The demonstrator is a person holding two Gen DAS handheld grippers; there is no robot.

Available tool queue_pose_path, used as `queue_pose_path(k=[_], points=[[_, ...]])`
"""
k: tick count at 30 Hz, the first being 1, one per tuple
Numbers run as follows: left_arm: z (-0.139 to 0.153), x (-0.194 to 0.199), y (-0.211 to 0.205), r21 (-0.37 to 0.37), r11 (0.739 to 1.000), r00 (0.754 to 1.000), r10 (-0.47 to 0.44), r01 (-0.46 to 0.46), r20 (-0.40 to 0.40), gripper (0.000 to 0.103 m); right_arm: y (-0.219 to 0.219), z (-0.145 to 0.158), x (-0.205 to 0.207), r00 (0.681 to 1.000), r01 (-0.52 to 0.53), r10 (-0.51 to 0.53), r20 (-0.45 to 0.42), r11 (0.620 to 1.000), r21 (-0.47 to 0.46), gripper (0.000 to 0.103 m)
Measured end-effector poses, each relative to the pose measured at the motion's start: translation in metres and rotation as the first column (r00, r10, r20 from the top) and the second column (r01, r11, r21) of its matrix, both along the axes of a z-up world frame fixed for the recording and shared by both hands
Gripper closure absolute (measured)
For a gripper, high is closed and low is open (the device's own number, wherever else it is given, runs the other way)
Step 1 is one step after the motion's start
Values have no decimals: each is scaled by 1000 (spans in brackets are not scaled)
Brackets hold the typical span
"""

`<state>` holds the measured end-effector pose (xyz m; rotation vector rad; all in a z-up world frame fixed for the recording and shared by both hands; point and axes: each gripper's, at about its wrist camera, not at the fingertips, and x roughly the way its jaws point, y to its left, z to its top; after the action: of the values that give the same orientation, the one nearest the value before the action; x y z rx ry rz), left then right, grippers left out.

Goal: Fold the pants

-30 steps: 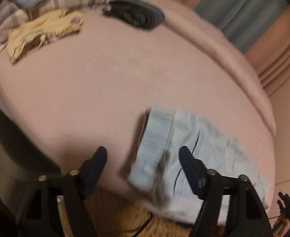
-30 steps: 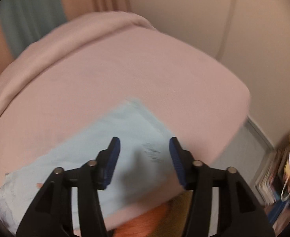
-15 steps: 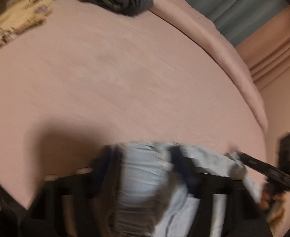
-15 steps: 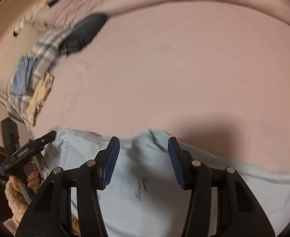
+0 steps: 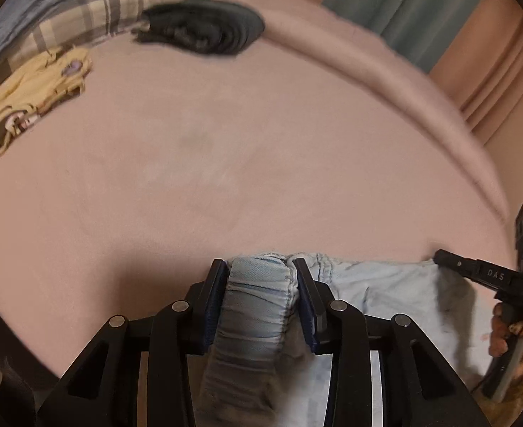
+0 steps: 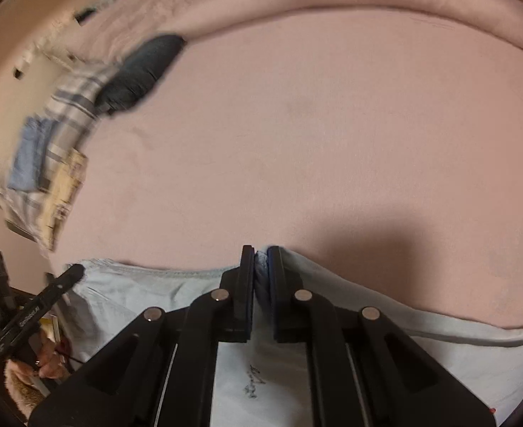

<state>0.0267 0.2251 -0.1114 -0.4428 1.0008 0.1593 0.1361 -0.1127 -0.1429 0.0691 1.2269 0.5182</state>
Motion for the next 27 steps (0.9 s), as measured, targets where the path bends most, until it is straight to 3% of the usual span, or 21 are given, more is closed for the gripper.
queue_pose_path(k=[1,3,6,8,10,13,15,17,18,19,21,23,25,27], points=[[-8,3,2,-1,1000,1000,9,-9,-11,58,4,-14,3,1000,-3,3,-19,1000,-25,94],[-8,3,4,-3,1000,1000,25,-25,-6,53,-1,-12,1,1000,-7,7,26,1000,-12,95],[3,1,4,4,999,999,34,-34,-27,51,-10,-5,5,1000,6,-6,-13,1000,15,92],[19,-7,2,23,999,999,42,-42,-18,51,-18,8,3,1000,28,-28,13,1000,15,74],[38,-19,0,39,998,998,53,-54,36,44,-28,28,-6,992,43,-41,117,999,-19,64],[60,-35,-5,18,998,992,64,-67,109,34,-43,54,-26,981,42,-36,193,999,-25,64],[65,-42,-17,-45,999,991,16,-10,134,34,-48,57,-38,982,12,-16,188,1000,18,64],[61,-42,-33,-67,996,991,-45,54,125,34,-43,51,-45,988,-36,31,151,999,28,72],[56,-40,-41,-72,995,992,-66,75,111,37,-38,45,-47,990,-59,55,133,998,25,75],[48,-37,-48,-80,992,992,-88,95,95,47,-33,36,-46,991,-68,67,119,998,8,82],[25,-26,-59,-71,991,994,-109,109,2,61,-26,15,-40,995,-58,61,77,997,-44,82],[-3,-18,-63,-36,996,992,-84,81,-90,65,-19,-8,-31,998,-47,51,43,995,-93,83],[-6,-18,-69,18,995,992,-101,103,-80,68,-19,-7,-28,997,-32,38,72,996,-88,85],[-5,-17,-73,60,991,990,-117,122,-84,68,-22,-7,-23,999,-6,9,46,998,-67,86]])
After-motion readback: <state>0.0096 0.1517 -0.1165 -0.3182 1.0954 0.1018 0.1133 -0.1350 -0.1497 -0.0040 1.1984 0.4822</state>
